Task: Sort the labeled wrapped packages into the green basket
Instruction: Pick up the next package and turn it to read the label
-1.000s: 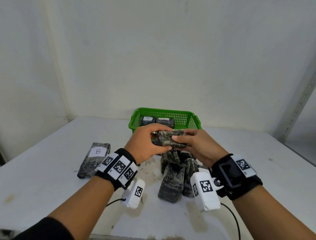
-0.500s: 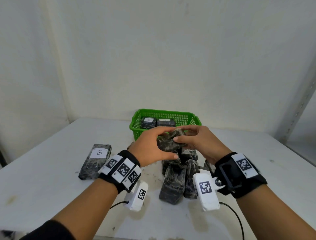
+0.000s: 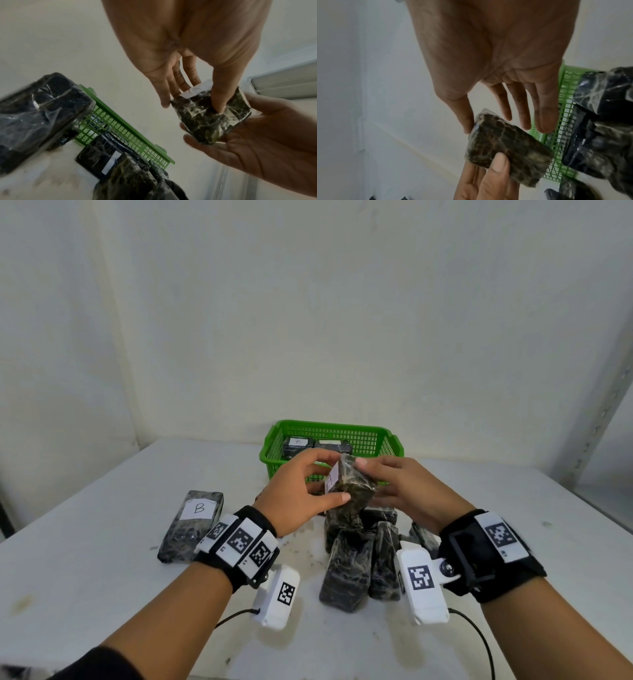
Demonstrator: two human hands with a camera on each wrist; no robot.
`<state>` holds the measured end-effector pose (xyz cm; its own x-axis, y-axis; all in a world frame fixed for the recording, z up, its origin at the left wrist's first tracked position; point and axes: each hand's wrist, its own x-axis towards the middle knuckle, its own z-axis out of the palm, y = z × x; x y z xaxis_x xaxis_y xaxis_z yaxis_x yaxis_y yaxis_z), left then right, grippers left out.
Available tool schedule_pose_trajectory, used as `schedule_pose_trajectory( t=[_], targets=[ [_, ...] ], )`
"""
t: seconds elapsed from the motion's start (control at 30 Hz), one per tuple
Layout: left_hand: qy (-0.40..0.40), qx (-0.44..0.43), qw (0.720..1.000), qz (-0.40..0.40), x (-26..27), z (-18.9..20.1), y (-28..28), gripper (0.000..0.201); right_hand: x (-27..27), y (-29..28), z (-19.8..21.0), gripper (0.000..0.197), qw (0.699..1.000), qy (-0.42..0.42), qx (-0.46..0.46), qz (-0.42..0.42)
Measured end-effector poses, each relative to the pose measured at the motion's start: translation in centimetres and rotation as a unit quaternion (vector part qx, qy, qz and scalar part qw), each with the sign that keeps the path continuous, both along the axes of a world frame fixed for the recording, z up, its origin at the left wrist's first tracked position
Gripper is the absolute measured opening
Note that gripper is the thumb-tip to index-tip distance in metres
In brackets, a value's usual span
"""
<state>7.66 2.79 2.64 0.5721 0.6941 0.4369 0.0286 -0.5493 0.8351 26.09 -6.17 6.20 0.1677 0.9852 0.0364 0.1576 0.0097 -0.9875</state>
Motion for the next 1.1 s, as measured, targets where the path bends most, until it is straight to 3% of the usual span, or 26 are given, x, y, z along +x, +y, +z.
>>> schedule_pose_trajectory(
  t=[0.1,0.23,0.43,0.77,0.93,1.1],
  targets=[
    [-0.038,-0.006,0.999,0.007,0.2,-0.2,0.1,0.054,-0.5,-0.2,-0.3,0.03,0.996,0.073,-0.049,0.026],
    [-0.07,-0.019,0.997,0.003,0.6,-0.2,-0.1,0.058,-1.3,0.0,-0.3,0.029,0.986,0.16,-0.042,0.021],
    [-0.067,-0.007,0.998,0.001,0.4,0.3,-0.7,0.056,-1.9,0.4,-0.5,0.023,0.996,0.084,-0.013,0.012],
    [-0.044,0.031,0.998,0.008,0.2,0.5,-0.7,0.053,-1.3,0.7,-0.4,0.029,0.997,0.08,-0.017,0.002],
    [-0.043,0.051,0.998,0.021,0.1,0.5,-0.3,0.054,-0.7,0.5,-0.7,0.047,0.995,0.084,-0.035,0.041],
    [-0.038,0.072,0.996,0.024,0.2,0.5,-0.3,0.055,-0.3,0.5,-0.8,0.028,0.995,0.09,-0.022,0.037]
  ],
)
